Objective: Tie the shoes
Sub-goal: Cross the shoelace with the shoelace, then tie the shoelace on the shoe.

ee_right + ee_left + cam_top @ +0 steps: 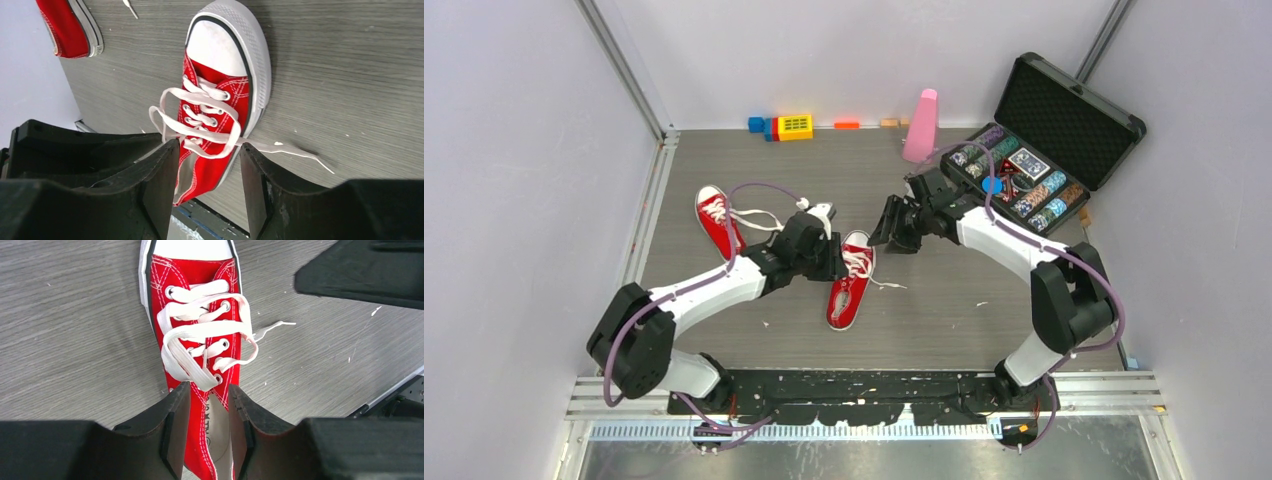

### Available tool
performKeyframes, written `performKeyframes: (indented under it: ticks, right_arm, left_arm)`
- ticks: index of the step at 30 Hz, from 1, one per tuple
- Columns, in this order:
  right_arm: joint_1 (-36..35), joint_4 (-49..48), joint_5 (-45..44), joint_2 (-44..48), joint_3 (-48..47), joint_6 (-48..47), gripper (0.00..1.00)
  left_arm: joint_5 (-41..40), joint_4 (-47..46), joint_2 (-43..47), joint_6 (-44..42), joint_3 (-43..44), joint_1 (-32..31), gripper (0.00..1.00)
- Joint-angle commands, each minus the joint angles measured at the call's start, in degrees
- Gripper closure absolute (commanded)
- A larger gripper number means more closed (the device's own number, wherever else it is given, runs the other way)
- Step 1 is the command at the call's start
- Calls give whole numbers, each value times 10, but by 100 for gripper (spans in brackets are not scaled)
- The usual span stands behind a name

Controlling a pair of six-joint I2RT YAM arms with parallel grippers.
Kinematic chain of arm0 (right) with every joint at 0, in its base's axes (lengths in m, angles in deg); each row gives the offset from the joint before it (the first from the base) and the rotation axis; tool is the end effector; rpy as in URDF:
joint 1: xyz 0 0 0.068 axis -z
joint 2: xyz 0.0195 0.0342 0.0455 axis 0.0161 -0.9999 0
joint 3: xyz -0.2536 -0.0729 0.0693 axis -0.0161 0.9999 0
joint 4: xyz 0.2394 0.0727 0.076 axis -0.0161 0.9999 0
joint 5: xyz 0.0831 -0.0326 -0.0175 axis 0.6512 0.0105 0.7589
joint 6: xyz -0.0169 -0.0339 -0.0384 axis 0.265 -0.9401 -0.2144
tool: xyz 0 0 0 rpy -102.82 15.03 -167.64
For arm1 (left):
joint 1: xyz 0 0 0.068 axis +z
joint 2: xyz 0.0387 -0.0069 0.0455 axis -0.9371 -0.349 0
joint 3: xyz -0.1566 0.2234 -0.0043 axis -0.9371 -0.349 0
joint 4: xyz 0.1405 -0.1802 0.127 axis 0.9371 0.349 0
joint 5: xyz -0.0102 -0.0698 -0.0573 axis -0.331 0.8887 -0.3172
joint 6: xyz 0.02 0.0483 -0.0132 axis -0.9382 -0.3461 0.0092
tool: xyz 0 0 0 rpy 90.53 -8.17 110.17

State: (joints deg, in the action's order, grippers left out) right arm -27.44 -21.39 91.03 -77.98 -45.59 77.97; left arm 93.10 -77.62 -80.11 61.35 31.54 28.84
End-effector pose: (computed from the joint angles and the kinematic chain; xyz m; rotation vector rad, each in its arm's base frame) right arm 0.2980 0.1749 0.2281 0.1598 2.6456 0.9178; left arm 0.2186 -0.1914 0.2196 0.1620 2.4217 -0.7151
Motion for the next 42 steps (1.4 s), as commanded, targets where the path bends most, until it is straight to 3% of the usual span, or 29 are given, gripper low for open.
performKeyframes:
  ticks: [1,8,15,17,31,36,42]
  right_arm:
    - [3,14,-40,46,19,-29,46]
    - [4,23,-64,64,44,-45,46]
    - [4,39,-102,79,68,-70,47]
    - [4,41,-113,80,75,-76,47]
    - [-10,20,-127,55,98,-123,43]
    - [-28,45,-163,33,75,-131,28]
    - [-71,71,-201,10,48,-182,36]
  left_arm:
    - [-15,16,-14,8,31,1,64]
    - [-24,13,-31,8,36,1,67]
    - [-23,35,-28,1,46,1,97]
    - [-17,43,-18,-3,46,1,100]
    - [89,176,-3,-52,102,5,100]
    - [123,226,-4,-80,127,16,100]
    - [129,276,2,-117,142,32,100]
